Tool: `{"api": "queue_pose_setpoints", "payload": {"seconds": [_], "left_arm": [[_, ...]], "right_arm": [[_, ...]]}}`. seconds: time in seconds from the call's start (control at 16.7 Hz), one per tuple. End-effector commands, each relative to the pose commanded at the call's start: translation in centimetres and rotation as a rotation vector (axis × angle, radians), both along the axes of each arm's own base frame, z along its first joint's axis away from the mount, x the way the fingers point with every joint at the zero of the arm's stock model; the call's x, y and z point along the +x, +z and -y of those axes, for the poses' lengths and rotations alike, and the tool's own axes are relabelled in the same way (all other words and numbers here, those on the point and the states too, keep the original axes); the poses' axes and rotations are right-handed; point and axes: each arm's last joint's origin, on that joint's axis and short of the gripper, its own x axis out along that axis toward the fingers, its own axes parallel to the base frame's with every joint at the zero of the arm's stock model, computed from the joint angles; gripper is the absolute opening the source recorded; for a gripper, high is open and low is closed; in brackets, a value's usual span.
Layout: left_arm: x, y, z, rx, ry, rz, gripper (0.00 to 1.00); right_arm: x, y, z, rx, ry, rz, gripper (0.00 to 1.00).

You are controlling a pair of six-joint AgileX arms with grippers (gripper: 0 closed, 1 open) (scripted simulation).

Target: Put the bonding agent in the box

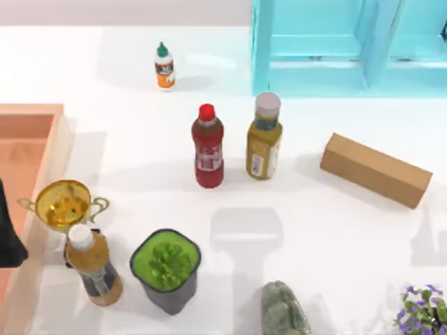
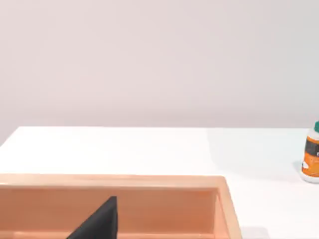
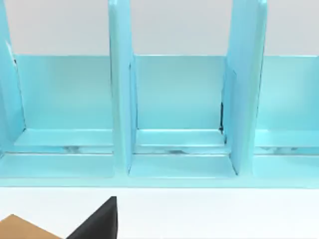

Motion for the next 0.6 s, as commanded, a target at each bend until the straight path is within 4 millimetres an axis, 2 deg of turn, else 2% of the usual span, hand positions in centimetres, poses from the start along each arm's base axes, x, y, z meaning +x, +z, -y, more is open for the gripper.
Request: {"api": "queue_pose_setpoints", "payload": {"seconds": [0.24, 0.42, 0.6], "left_arm": [[0.1, 0.7, 0.1, -0.004, -0.002, 0.006, 1.0], [0.6, 3.0, 0.4, -0.021, -0.008, 0.017, 1.0], [2.4, 6.3, 1.0, -0.044, -0.017, 0.006, 1.0]], "right_arm": [[0.0, 0.0, 0.0, 0.0, 0.0, 0.0, 1.0], [0.0, 0.0, 0.0, 0.0, 0.0, 0.0, 1.0], [0.0, 0.0, 0.0, 0.0, 0.0, 0.0, 1.0]]}}
